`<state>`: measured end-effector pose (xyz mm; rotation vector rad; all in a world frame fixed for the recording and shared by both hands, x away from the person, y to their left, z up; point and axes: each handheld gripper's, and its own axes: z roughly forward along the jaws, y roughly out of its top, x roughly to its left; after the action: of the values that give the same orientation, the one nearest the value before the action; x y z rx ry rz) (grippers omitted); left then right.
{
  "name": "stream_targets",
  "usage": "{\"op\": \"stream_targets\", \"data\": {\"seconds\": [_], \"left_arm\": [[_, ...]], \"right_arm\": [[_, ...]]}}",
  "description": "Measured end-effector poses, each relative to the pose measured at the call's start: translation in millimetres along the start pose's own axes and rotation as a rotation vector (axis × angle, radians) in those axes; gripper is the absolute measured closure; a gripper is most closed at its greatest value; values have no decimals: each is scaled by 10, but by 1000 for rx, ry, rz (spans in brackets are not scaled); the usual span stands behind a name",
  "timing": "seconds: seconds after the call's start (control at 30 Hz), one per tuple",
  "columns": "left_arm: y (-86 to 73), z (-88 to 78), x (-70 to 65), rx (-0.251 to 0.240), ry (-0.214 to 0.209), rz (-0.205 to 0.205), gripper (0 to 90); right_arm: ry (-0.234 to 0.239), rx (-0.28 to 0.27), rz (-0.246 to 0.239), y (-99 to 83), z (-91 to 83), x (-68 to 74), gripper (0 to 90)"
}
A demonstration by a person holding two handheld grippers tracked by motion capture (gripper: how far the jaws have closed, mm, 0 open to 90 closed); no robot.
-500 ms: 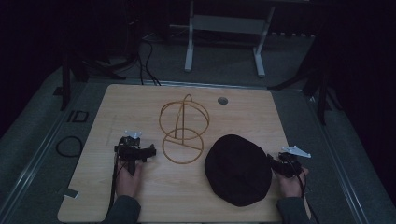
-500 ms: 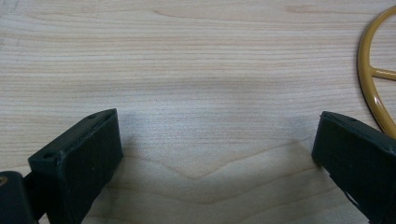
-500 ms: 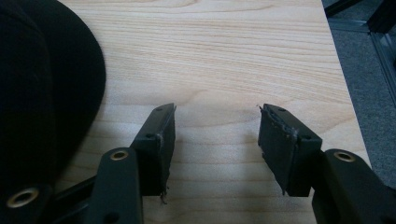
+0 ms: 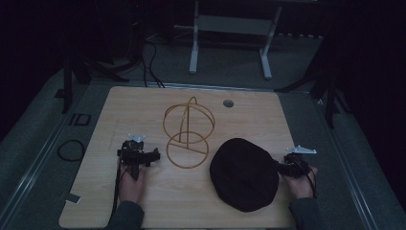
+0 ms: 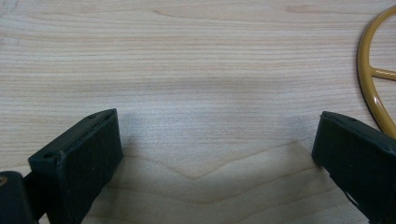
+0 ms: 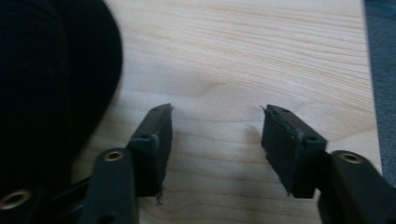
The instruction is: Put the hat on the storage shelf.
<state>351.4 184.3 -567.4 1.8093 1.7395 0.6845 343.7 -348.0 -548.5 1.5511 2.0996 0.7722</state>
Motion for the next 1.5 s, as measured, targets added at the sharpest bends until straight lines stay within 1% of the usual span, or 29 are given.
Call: {"op": "stream_targets", "data": {"seconds": [0.03, 0.07, 0.13, 0.2, 0.3, 0.4, 0.43, 0.47, 0.57, 0.6, 0.63, 0.7, 0.73, 0.77, 0.87, 1.03, 1.13, 1.3, 1.33, 1.4, 1.5], "left_arm": [[0, -1, -1, 1, 0, 1, 12], [0, -1, -1, 1, 0, 0, 12], [0, 0, -1, 1, 0, 1, 12], [0, 0, -1, 1, 0, 1, 12], [0, -1, -1, 1, 0, 1, 12], [0, -1, -1, 1, 1, 1, 12], [0, -1, -1, 1, 1, 1, 12], [-1, -1, -1, 1, 1, 1, 12], [0, -1, -1, 1, 1, 1, 12], [0, -1, -1, 1, 1, 1, 12], [0, -1, -1, 1, 1, 1, 12], [0, -1, -1, 1, 1, 1, 12], [0, -1, -1, 1, 1, 1, 12], [0, -1, -1, 1, 0, 1, 12], [0, -1, -1, 1, 1, 1, 12], [0, -1, -1, 1, 1, 1, 12], [-1, 0, -1, 1, 1, 1, 12], [0, 0, -2, -1, 1, -1, 12], [-1, 1, -2, -1, 1, -1, 12], [-1, 0, -2, 0, 1, -1, 12], [-1, 0, -2, 0, 1, -1, 12]], "right_arm": [[0, 0, 0, 0, 0, 0, 462], [10, 33, -38, 50, -4, 7, 475], [9, 51, -81, 100, -21, 22, 480], [7, 54, -105, 157, -56, 28, 476], [22, 57, -140, 258, -126, 39, 461], [16, 72, -205, 368, -188, 85, 436], [16, 72, -205, 368, -188, 85, 436], [19, 83, -246, 444, -221, 113, 427], [20, 94, -306, 558, -259, 156, 418], [20, 97, -322, 597, -267, 171, 413], [20, 97, -322, 597, -267, 171, 413], [25, 107, -347, 674, -287, 201, 408], [33, 114, -367, 720, -297, 222, 404], [33, 118, -390, 765, -305, 245, 397], [33, 130, -439, 853, -323, 298, 379], [73, 136, -469, 986, -346, 370, 351], [83, 149, -495, 1051, -345, 410, 335], [113, 164, -516, 1140, -339, 479, 315], [115, 170, -531, 1160, -332, 499, 308], [117, 182, -543, 1186, -326, 529, 302], [129, 188, -551, 1232, -325, 574, 297]]}}
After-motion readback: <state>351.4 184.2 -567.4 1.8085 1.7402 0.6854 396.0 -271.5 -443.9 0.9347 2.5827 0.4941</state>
